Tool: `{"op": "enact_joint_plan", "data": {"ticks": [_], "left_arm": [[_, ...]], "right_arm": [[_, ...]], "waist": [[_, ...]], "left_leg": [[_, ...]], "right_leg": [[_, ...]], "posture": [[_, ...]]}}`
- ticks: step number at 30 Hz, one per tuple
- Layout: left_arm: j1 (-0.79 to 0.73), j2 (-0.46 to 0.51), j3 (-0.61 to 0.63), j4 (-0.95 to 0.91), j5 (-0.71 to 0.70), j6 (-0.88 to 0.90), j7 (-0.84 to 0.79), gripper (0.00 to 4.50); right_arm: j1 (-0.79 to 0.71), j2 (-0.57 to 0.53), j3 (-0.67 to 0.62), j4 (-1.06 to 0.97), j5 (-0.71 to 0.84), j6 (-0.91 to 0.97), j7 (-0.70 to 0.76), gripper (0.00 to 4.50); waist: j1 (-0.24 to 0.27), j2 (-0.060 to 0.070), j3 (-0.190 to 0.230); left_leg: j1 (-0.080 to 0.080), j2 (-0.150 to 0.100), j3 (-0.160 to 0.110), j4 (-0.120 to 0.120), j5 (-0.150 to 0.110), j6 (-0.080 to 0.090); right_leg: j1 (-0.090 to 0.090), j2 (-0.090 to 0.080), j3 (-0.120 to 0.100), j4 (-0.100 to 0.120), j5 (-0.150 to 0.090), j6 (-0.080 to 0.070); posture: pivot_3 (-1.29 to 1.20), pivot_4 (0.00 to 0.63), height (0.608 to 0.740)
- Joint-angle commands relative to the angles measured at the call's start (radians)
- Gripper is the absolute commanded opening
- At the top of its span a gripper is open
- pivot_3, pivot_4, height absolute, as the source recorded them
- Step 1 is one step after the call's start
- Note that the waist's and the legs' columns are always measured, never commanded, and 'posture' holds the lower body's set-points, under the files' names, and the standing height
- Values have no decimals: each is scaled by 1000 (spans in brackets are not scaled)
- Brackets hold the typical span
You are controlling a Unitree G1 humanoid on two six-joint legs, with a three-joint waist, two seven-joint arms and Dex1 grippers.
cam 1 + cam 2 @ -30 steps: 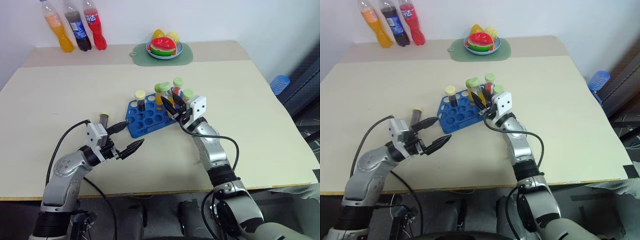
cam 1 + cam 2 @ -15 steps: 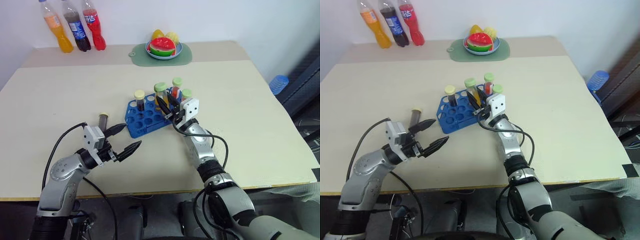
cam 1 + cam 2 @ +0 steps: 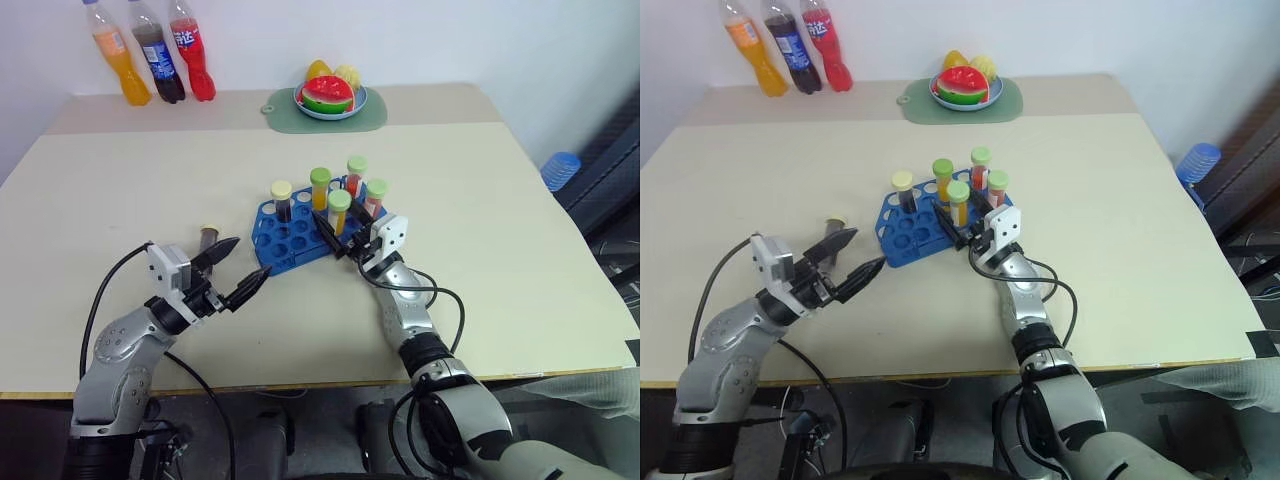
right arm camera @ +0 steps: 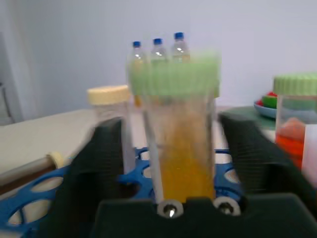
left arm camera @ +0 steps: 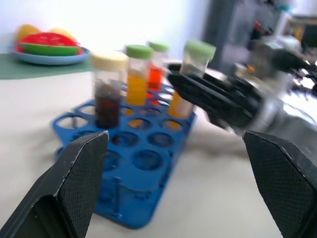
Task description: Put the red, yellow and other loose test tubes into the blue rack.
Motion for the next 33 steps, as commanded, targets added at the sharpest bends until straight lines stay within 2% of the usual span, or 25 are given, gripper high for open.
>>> {"op": "enact_joint_plan", "data": {"ticks": [1,3,5,8,12,14,16,19,23,29,32,33], "left_arm": [[-26,-16,53,-91,-17,93,181,4500],[-29,-7,64,-135,32,171,301,4500],[-43,9,84,-185,20,305,422,4500],[-87,47,123,-243,-34,609,603,4500],[-290,50,221,-216,-152,1047,774,4500],[-467,-7,306,-152,-129,1274,834,4500],[-583,-37,348,-71,-105,1390,893,4500],[-678,-42,353,61,-106,1404,985,4500],[-790,3,293,301,-134,1404,1078,4500],[-960,45,184,672,-93,1404,1088,4500],[-1010,55,102,768,-73,1404,1035,3752],[-1021,60,89,790,-61,1404,1028,3288]], "right_arm": [[74,-55,40,-189,-29,58,24,4490],[126,-101,53,-323,-15,133,41,4490],[204,-190,71,-481,6,243,95,4490],[301,-321,69,-656,46,363,166,4490],[389,-500,41,-802,113,482,286,4490],[399,-572,12,-845,150,531,329,4490],[390,-604,-3,-868,173,564,338,4490],[371,-618,-6,-887,182,594,339,4490],[356,-614,1,-907,172,617,332,4490],[333,-609,9,-931,158,629,320,4490],[335,-608,7,-951,161,643,309,4500],[338,-609,7,-956,161,646,306,4500]], "waist": [[0,0,0],[0,0,0],[3,0,0],[6,0,1],[8,-1,1],[14,-2,2],[18,-3,3],[13,-3,3],[24,-5,4],[31,-6,4],[28,-6,4],[27,-6,4]], "left_leg": [[0,0,0,0,0,0],[0,0,0,0,0,0],[-1,0,0,0,0,0],[-1,-1,0,0,0,0],[-1,-1,0,1,0,0],[-1,-1,0,3,0,0],[0,-1,0,5,0,0],[1,-1,0,3,0,0],[-2,-1,0,2,1,-2],[-2,-2,0,3,1,-3],[-3,-3,1,3,3,-5],[-3,-3,1,2,3,-6]], "right_leg": [[0,0,0,0,0,0],[-1,0,0,0,0,0],[-1,0,0,0,0,0],[0,0,0,0,0,0],[1,1,0,1,0,0],[2,1,-2,1,0,1],[4,1,-3,0,0,1],[4,1,-3,0,0,1],[0,1,-3,0,0,1],[0,-1,-2,0,0,1],[0,-1,-2,0,0,1],[0,-1,-2,0,0,1]], "posture": [[0,150,740],[0,150,740],[0,150,740],[0,150,740],[0,150,740],[0,150,740],[0,150,740],[0,150,740],[0,150,740],[0,150,740],[0,150,740],[0,150,740]]}}
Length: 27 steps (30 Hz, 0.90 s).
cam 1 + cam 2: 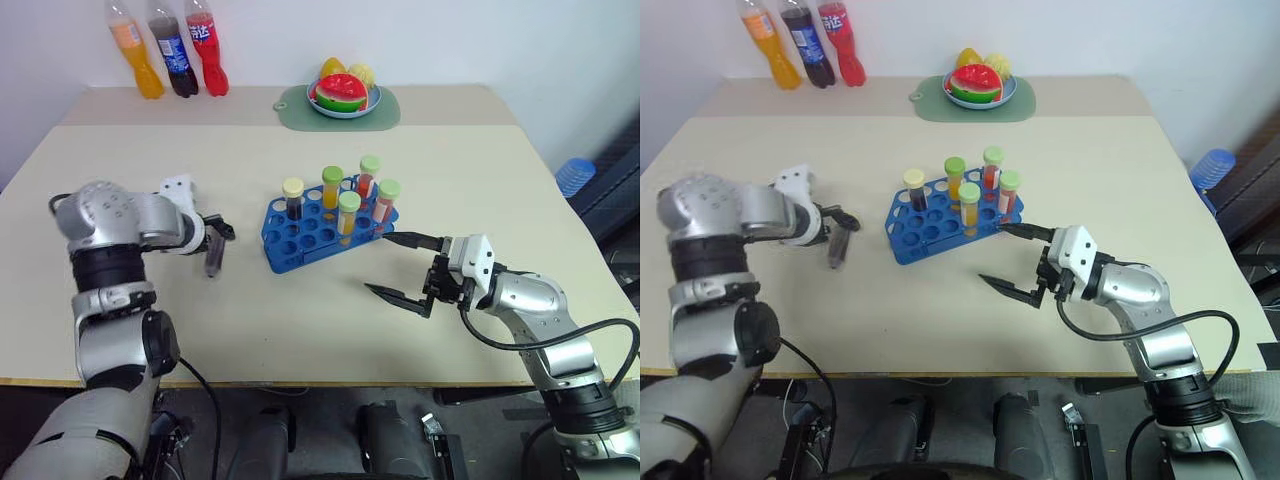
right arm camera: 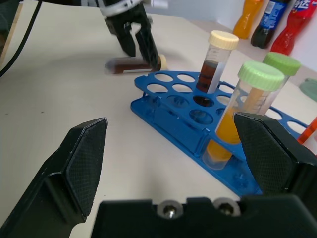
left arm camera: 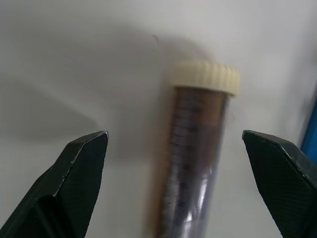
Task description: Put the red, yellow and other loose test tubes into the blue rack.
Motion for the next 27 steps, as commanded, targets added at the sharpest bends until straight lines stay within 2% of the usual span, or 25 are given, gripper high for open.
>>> {"op": "enact_joint_plan", "data": {"ticks": [1,3,4,5,6,8,11,13,14,17,18,19,22,24,27], "left_arm": [[-37,20,-63,73,20,9,-46,2825],[-46,29,-93,97,37,9,-67,1648],[-45,34,-104,102,42,9,-81,1221],[-45,37,-108,113,45,9,-90,829],[-37,46,-114,115,28,9,-103,741],[-28,56,-117,116,3,9,-120,741],[78,110,-118,-112,-88,9,-260,741],[317,179,-145,-419,-56,-311,-522,741],[425,226,-168,-532,-45,-398,-615,741],[609,276,-160,-686,-56,-518,-776,741],[671,283,-152,-723,-38,-619,-851,741],[719,277,-140,-749,-23,-714,-910,741],[788,210,-87,-761,-16,-926,-1012,741],[796,123,-71,-761,-42,-1046,-1068,741],[756,40,-100,-730,12,-1202,-1103,741]], "right_arm": [[1,-4,-14,-55,2,4,-13,4500],[10,-7,-18,-61,0,5,-15,4500],[12,-8,-18,-64,0,6,-16,4500],[13,-7,-18,-66,0,8,-18,4500],[17,-5,-18,-66,-2,7,-20,4500],[23,-4,-19,-63,-5,3,-22,4500],[31,1,-29,-57,-3,1,-33,4500],[34,10,-32,-49,-9,-5,-48,4500],[36,18,-33,-45,-12,-10,-57,4500],[44,30,-36,-28,-20,-29,-75,4500],[48,37,-38,-23,-19,-29,-84,4500],[51,43,-39,-19,-20,-29,-91,4500],[71,48,-37,-6,-39,-42,-103,4500],[100,46,-45,-1,-51,-51,-119,4500],[157,48,-73,-26,-42,-46,-150,4500]], "waist": [[-1,0,0],[-2,0,0],[-2,0,0],[-2,0,0],[-2,0,0],[-2,0,0],[-9,1,0],[-13,2,-1],[-18,2,-1],[-6,2,-1],[-3,2,-1],[1,2,-1],[13,2,-1],[23,1,-1],[26,1,-1]], "left_leg": [[0,0,0,0,0,0],[0,0,0,0,0,0],[0,0,0,0,0,0],[0,0,0,0,0,0],[0,0,0,0,0,0],[0,0,0,0,0,0],[0,1,0,-1,0,0],[0,1,1,-2,1,-2],[1,1,3,-3,1,-3],[2,3,3,-7,3,-7],[2,2,3,-7,3,-7],[2,2,3,-9,0,-1],[2,2,3,-8,0,-1],[1,2,3,-8,-1,0],[1,1,3,-7,-1,1]], "right_leg": [[0,0,0,0,0,0],[0,0,0,0,0,0],[0,0,0,0,0,0],[0,0,0,0,0,0],[0,0,0,0,0,0],[0,0,0,0,0,0],[-1,0,2,1,0,0],[-3,-1,3,0,0,0],[-3,-1,4,1,0,0],[-4,-1,5,0,0,-1],[-4,-1,5,-1,0,-1],[-4,-1,5,-1,0,-2],[-2,-2,3,-3,0,-3],[-2,-3,3,-4,0,-3],[-1,-3,2,-4,0,-2]], "posture": [[0,150,740],[0,150,740],[0,150,740],[0,150,740],[0,150,740],[0,150,740],[0,150,740],[0,150,740],[0,150,740],[0,150,740],[0,150,740],[0,150,740],[0,150,740],[0,150,740],[0,150,740]]}}
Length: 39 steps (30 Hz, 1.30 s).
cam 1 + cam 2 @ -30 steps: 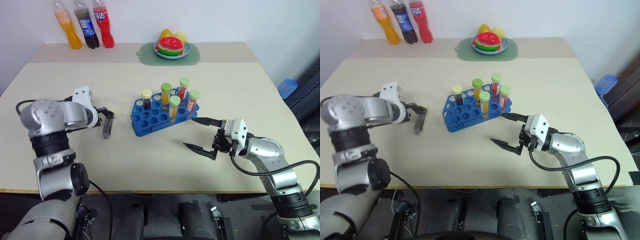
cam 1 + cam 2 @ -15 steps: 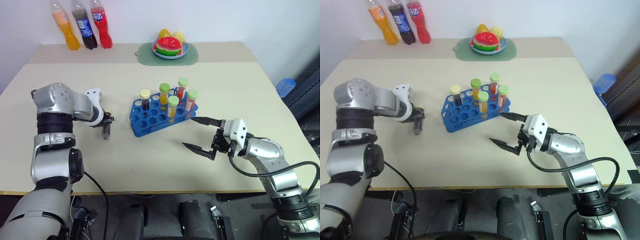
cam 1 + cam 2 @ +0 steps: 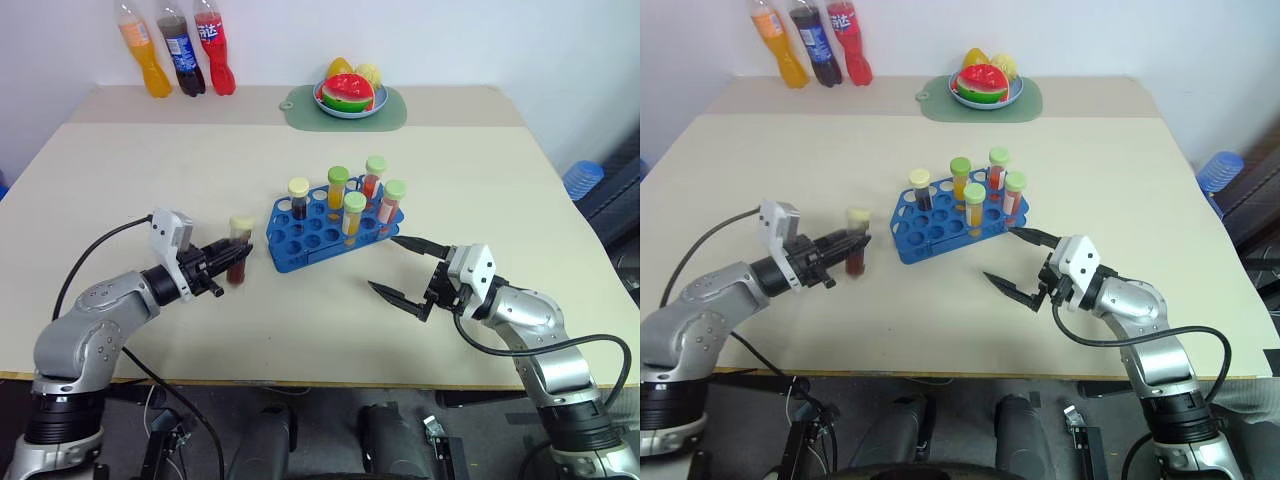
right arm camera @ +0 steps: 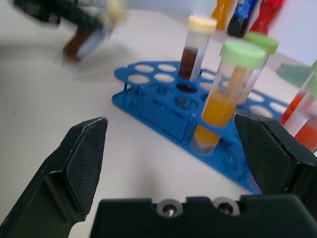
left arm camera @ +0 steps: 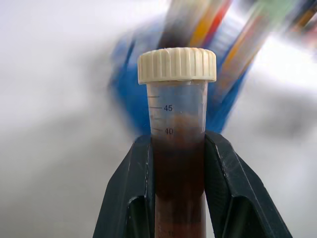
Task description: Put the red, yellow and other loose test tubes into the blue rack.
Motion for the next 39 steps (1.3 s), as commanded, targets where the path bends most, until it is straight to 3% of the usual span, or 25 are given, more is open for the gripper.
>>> {"op": "enact_joint_plan", "data": {"ticks": [1,14,24,39], "left_arm": [[-57,-52,-6,16,42,-184,-65,741],[-363,-242,-135,570,149,-477,-335,741],[-499,-310,-162,917,304,-693,-358,741],[-424,-295,-211,904,351,-759,-467,741]], "right_arm": [[51,5,-53,-37,5,-14,-38,4500],[212,45,-83,-162,-30,-19,-171,4500],[267,92,-60,-221,-70,-21,-234,4500],[272,104,-62,-227,-71,-22,-253,4500]], "waist": [[-1,0,0],[-28,0,0],[-25,0,0],[-27,0,-1]], "left_leg": [[0,-1,0,0,0,0],[0,0,1,7,-2,4],[0,0,0,9,-2,5],[2,0,-2,9,-3,5]], "right_leg": [[0,0,0,0,0,0],[3,4,-1,2,0,1],[5,4,-1,2,0,1],[7,4,-2,2,0,2]], "posture": [[0,150,740],[0,150,740],[0,150,740],[0,150,740]]}}
